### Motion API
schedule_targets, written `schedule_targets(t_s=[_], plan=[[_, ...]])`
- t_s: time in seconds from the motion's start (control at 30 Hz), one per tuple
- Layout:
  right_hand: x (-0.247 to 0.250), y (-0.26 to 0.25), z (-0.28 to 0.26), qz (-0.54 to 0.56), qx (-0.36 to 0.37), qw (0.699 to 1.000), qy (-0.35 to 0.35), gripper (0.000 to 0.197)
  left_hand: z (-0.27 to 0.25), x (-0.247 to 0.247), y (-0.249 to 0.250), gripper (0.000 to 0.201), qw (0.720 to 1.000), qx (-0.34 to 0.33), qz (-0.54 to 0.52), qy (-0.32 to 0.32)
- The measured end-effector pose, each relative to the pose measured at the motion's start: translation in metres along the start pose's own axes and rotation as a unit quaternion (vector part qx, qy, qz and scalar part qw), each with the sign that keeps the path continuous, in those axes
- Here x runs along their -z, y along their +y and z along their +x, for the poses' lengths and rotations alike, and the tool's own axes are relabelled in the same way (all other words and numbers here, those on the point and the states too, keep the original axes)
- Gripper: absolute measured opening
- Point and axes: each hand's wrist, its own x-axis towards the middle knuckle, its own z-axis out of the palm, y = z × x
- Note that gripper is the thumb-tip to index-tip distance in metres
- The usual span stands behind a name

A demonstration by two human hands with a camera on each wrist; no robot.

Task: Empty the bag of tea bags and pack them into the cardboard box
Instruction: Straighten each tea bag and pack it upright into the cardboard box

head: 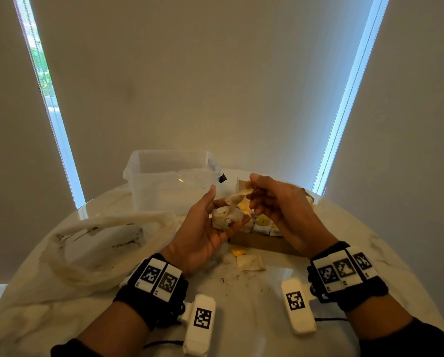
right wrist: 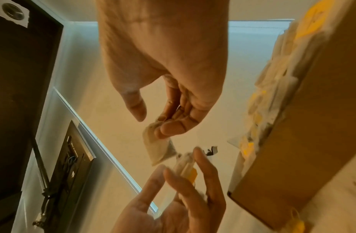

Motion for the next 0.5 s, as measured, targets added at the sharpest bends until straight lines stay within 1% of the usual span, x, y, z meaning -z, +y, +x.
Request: schedule_targets(t_s=[0.03, 0.13, 0.2, 0.27, 0.4, 0.5], plan=[[0.003, -0.002, 0.000, -0.024, 0.004, 1.000, 0.003, 0.029, -0.001, -0.001, 0.001, 0.056, 1.000, 0.001, 0.005, 0.000], [0.010, -0.010, -0.001, -0.143, 0.027, 0.989, -0.017, 0.010, -0.002, -0.002, 0.002, 0.045, 1.000, -0.003, 0.020, 0.004], [0.016, -0.017, -0.002, -0.227, 0.034, 0.972, -0.046, 0.015, -0.003, -0.003, 0.002, 0.039, 0.999, -0.008, 0.030, 0.006], [0.023, -0.027, -0.004, -0.269, 0.036, 0.961, -0.061, 0.018, -0.004, -0.005, 0.002, 0.035, 0.999, -0.013, 0.048, 0.008], [0.037, -0.043, -0.005, -0.318, 0.072, 0.944, -0.045, 0.019, -0.003, -0.004, 0.001, 0.028, 0.997, -0.021, 0.074, 0.006], [0.051, -0.043, 0.003, -0.337, 0.106, 0.935, -0.006, 0.022, 0.000, -0.002, -0.001, 0.027, 0.996, -0.029, 0.089, 0.009]])
